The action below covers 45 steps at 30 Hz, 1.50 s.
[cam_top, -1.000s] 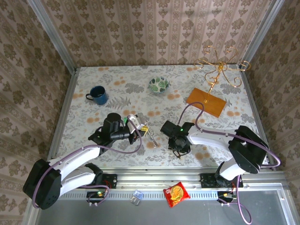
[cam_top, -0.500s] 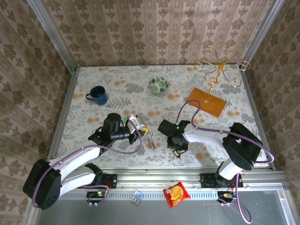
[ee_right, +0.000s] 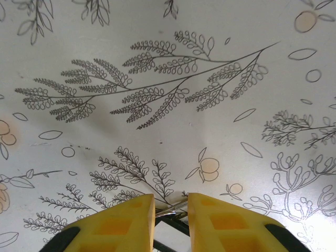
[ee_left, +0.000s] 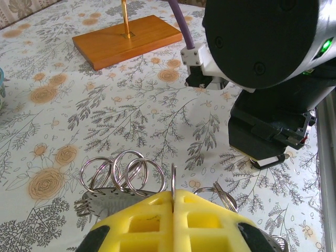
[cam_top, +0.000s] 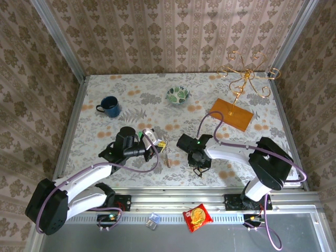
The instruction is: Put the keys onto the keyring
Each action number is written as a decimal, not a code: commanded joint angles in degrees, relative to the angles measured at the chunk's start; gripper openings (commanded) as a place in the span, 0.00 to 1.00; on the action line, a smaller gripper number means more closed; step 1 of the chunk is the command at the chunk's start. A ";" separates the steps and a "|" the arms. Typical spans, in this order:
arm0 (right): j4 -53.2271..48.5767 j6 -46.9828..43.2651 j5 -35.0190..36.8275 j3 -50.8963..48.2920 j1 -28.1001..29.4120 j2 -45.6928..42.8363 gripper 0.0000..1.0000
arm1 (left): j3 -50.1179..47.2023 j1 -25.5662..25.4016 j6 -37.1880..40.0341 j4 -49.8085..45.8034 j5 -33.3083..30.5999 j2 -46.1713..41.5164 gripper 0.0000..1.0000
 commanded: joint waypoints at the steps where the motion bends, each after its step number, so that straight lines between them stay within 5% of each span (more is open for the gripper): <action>1: -1.82 0.74 -1.62 1.24 0.52 2.16 0.26 | 1.31 -0.42 1.32 1.06 -0.13 -1.12 0.00; 29: -8.37 2.52 -6.30 3.63 3.21 2.96 0.39 | 1.48 -0.56 2.20 -0.35 -0.28 -2.26 0.00; 36: -7.55 1.76 -6.12 4.68 3.26 6.02 0.34 | 1.33 -0.53 2.30 -0.39 -0.46 -2.57 0.00; 45: -8.64 -2.07 -2.04 7.19 2.40 7.27 0.15 | 1.19 -0.71 2.39 -0.27 -0.89 -2.56 0.00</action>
